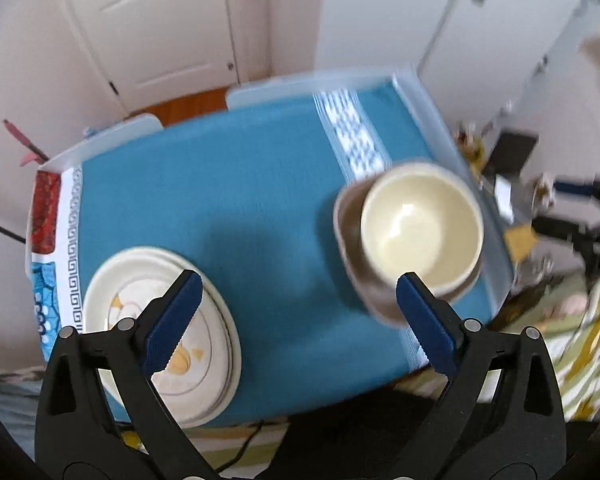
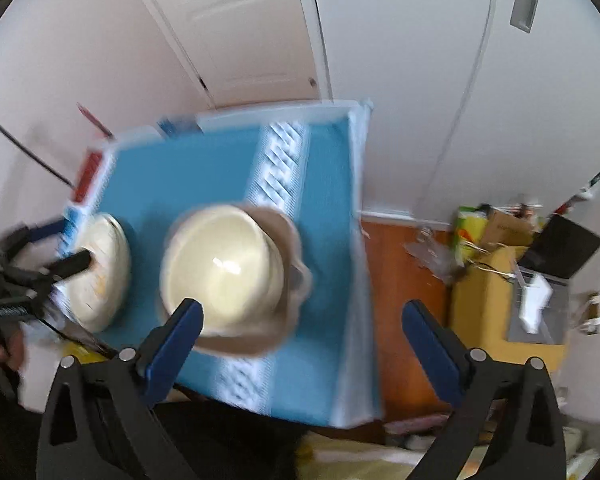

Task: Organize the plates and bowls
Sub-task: 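Close both grippers on the taupe basin rim and lift the nested bowls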

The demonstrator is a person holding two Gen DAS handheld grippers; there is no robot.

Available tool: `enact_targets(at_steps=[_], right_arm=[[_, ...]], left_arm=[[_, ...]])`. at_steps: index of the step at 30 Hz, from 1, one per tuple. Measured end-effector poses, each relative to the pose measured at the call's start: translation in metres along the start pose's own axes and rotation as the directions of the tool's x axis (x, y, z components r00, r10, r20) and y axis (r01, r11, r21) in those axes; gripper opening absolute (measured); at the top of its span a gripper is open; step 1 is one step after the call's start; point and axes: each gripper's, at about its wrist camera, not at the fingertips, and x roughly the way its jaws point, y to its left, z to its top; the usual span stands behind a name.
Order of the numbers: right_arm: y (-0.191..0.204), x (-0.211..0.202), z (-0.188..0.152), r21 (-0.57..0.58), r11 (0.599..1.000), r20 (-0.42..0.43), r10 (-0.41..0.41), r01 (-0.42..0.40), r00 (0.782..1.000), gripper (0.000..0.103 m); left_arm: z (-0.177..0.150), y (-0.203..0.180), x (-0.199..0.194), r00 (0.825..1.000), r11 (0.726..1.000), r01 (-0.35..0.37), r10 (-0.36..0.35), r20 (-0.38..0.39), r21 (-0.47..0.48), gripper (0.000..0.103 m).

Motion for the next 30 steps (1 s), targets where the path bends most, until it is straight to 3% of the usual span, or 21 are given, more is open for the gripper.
enact_targets(at_steps=[4, 15, 16, 18, 19, 20, 22, 25, 27, 28, 30], right_arm=[[0.007, 0.022, -0.002, -0.096, 0.994, -0.061, -0.068, 0.062, 0.996, 0.099], [0.023, 0.076, -0.008, -0.235, 0.968, -0.213, -0.142, 0.09, 0.967, 0.099], [0.025, 0.08, -0.008, -0.253, 0.964, -0.221, -0.142, 0.084, 0.965, 0.096], [0.03, 0.089, -0.009, -0.278, 0.958, -0.241, -0.134, 0.064, 0.961, 0.08], [0.031, 0.094, -0.008, -0.283, 0.958, -0.248, -0.116, 0.043, 0.962, 0.066], [0.033, 0.1, -0.007, -0.29, 0.957, -0.254, -0.111, 0.034, 0.961, 0.058], [0.035, 0.108, -0.007, -0.311, 0.95, -0.252, -0.111, 0.028, 0.961, 0.057], [0.036, 0.116, -0.008, -0.312, 0.95, -0.252, -0.074, -0.009, 0.965, 0.047], [0.035, 0.12, -0.009, -0.305, 0.952, -0.239, -0.048, -0.028, 0.97, 0.038], [0.035, 0.12, -0.009, -0.302, 0.953, -0.224, -0.037, -0.033, 0.974, 0.031], [0.033, 0.121, -0.013, -0.289, 0.957, -0.189, -0.025, -0.032, 0.982, 0.029]], left_arm=[[-0.008, -0.014, 0.03, 0.996, 0.997, -0.022, 0.028, -0.083, 0.076, 0.098], [-0.016, -0.031, 0.081, 0.985, 0.995, 0.039, -0.022, -0.173, 0.09, 0.094], [-0.016, -0.032, 0.085, 0.983, 0.995, 0.046, -0.029, -0.183, 0.089, 0.093], [-0.016, -0.033, 0.094, 0.979, 0.995, 0.053, -0.034, -0.199, 0.087, 0.084], [-0.015, -0.034, 0.097, 0.978, 0.995, 0.055, -0.036, -0.204, 0.087, 0.083], [-0.015, -0.034, 0.101, 0.977, 0.995, 0.059, -0.04, -0.212, 0.085, 0.081], [-0.017, -0.032, 0.109, 0.974, 0.995, 0.075, -0.058, -0.221, 0.069, 0.079], [-0.017, -0.03, 0.116, 0.974, 0.995, 0.086, -0.072, -0.213, 0.057, 0.071], [-0.017, -0.029, 0.12, 0.977, 0.994, 0.101, -0.09, -0.195, 0.045, 0.055], [-0.017, -0.028, 0.121, 0.978, 0.994, 0.107, -0.099, -0.184, 0.038, 0.052], [-0.019, -0.029, 0.121, 0.98, 0.992, 0.123, -0.117, -0.163, 0.029, 0.04]])
